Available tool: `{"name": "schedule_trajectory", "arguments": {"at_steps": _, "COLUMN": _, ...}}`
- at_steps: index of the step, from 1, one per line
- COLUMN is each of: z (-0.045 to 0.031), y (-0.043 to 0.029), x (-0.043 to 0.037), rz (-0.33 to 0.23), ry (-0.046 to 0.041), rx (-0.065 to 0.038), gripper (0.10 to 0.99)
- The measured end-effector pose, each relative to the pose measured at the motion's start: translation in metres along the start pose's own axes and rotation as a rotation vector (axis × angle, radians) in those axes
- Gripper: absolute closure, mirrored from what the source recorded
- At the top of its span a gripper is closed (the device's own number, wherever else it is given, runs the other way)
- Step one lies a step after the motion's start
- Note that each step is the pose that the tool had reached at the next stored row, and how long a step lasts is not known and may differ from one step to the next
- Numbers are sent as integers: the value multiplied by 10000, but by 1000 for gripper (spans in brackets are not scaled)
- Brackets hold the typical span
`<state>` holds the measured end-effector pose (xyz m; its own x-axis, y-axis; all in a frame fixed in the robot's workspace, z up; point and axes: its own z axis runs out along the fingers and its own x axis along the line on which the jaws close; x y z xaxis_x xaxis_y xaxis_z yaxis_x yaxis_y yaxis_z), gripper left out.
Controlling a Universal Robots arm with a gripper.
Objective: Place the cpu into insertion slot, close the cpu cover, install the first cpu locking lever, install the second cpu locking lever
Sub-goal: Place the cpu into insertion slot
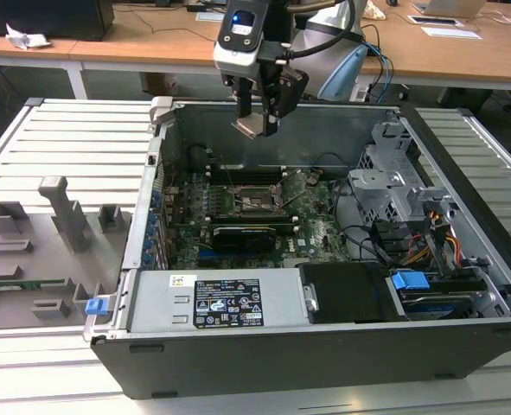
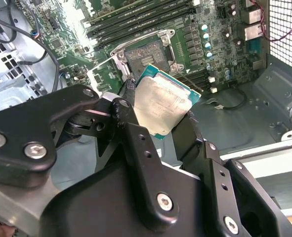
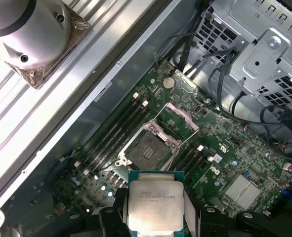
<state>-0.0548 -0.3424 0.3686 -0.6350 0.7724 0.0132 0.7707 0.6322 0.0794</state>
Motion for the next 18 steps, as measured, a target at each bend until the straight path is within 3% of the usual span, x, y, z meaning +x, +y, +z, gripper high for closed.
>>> {"name": "schedule_trajectory", "arguments": {"at_steps": 12, "z": 10, "y": -1, "x": 0, "rz": 403, "ry": -33, "rx": -5, "gripper": 545}}
{"name": "schedule_trajectory", "arguments": {"at_steps": 18, "z": 23, "y": -2, "x": 0, "rz": 867, "ry": -72, "rx": -7, "gripper": 545}}
